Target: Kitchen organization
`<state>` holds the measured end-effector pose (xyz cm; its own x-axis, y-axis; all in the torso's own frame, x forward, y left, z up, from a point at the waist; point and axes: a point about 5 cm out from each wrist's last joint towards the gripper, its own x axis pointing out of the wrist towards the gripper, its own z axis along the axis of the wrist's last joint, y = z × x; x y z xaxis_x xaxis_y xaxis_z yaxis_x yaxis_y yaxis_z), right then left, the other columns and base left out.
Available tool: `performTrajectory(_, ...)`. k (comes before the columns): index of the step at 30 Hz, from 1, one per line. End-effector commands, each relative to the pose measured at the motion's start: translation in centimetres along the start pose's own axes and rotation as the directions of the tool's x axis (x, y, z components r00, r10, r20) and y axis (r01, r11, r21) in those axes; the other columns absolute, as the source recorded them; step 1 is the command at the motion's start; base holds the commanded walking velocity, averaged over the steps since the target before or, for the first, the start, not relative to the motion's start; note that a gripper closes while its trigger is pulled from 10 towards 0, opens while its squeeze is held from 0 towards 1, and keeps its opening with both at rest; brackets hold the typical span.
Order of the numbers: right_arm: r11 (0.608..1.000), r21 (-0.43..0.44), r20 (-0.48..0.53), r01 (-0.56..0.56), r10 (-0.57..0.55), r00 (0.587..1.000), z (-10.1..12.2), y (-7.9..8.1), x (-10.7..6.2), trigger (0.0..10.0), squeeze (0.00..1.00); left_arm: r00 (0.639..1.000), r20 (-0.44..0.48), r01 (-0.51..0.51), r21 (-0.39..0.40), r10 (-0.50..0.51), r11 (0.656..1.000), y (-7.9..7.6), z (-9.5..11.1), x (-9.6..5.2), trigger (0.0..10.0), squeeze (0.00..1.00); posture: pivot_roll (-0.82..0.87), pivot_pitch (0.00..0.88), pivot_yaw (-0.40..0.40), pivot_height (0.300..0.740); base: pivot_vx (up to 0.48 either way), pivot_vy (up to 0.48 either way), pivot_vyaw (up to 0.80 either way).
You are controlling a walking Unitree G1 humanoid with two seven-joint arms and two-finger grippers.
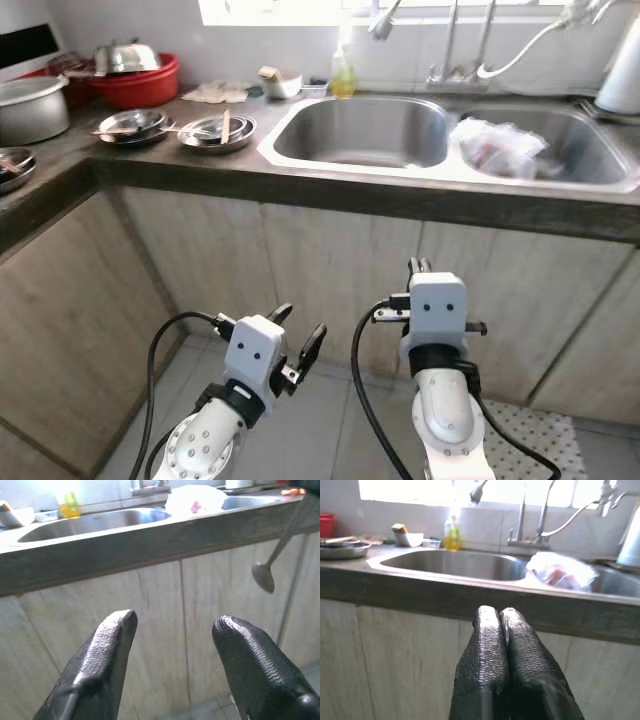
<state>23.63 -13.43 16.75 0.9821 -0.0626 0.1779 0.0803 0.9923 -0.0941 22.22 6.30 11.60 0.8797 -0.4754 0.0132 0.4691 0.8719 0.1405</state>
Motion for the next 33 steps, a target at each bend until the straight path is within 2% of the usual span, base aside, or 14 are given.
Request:
performTrajectory(1,0.999,0.017,0.022,-0.033,0.033,0.999,0.5,0.6,0.0,10.0,0.00,0.999,-0.007,-0.031,0.004,0.031,1.000,0.7,0.0,-0.2,10.0,0.00,-0.04,0.001,0.022,0.740,0.000,0.000,0.00)
performTrajectory(13,0.993,0.036,0.077,-0.116,0.113,0.991,1.7,1.2,1.1,10.0,0.00,0.998,0.012,-0.060,0.006,0.060,0.998,1.3,0.3,0.0,10.0,0.00,-0.04,0.000,0.021,0.740,0.000,0.000,0.00)
performTrajectory(16,0.988,0.024,0.116,-0.150,0.146,0.982,2.2,1.4,1.3,10.0,0.00,0.998,0.013,-0.064,0.009,0.063,0.998,1.4,0.3,0.1,10.0,0.00,-0.04,0.000,0.018,0.740,0.241,0.000,0.00)
performTrajectory(20,0.986,0.026,0.118,-0.167,0.163,0.980,2.2,1.5,1.4,10.0,0.00,0.998,0.012,-0.064,0.012,0.064,0.998,1.5,0.2,0.1,10.0,0.00,-0.04,0.000,0.018,0.740,0.253,0.000,0.54)
performTrajectory(25,0.984,0.040,0.128,-0.174,0.167,0.978,2.5,1.4,1.7,10.0,0.00,0.998,0.013,-0.065,0.016,0.065,0.998,1.6,0.2,0.1,10.0,0.00,-0.04,0.000,0.017,0.740,0.272,0.000,0.00)
performTrajectory(33,0.983,0.044,0.205,-0.180,0.168,0.964,4.6,0.9,3.1,10.0,0.00,0.998,0.023,-0.060,0.019,0.060,0.998,1.6,0.4,0.3,10.0,0.00,-0.05,0.000,0.019,0.740,0.290,0.000,0.00)
